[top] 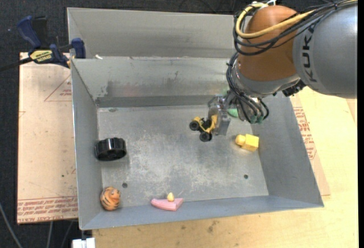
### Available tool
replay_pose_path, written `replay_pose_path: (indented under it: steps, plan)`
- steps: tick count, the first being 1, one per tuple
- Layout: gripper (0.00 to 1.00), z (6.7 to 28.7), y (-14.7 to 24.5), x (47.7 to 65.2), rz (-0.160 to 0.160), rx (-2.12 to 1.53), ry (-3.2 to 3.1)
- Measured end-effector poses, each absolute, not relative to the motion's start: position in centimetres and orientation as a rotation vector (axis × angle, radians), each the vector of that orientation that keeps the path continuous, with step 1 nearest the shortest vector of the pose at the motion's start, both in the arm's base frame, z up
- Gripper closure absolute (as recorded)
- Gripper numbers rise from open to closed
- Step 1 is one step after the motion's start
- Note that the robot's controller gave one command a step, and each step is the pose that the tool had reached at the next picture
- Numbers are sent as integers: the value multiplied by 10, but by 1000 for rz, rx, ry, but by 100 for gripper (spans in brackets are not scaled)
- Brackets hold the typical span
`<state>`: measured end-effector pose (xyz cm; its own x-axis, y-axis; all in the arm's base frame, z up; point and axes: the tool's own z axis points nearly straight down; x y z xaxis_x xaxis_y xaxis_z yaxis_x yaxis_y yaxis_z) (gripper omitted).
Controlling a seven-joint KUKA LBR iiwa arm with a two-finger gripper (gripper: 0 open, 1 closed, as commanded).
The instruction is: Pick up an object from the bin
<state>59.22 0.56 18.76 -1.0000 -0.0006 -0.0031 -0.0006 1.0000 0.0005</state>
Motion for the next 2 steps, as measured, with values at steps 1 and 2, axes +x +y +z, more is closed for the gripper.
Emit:
replay_pose_path:
  steps: [1, 2]
  plan:
    - [100, 188, 6, 592, 1, -2, 3139]
    - [100, 237, 10, 584, 1, -7, 3146]
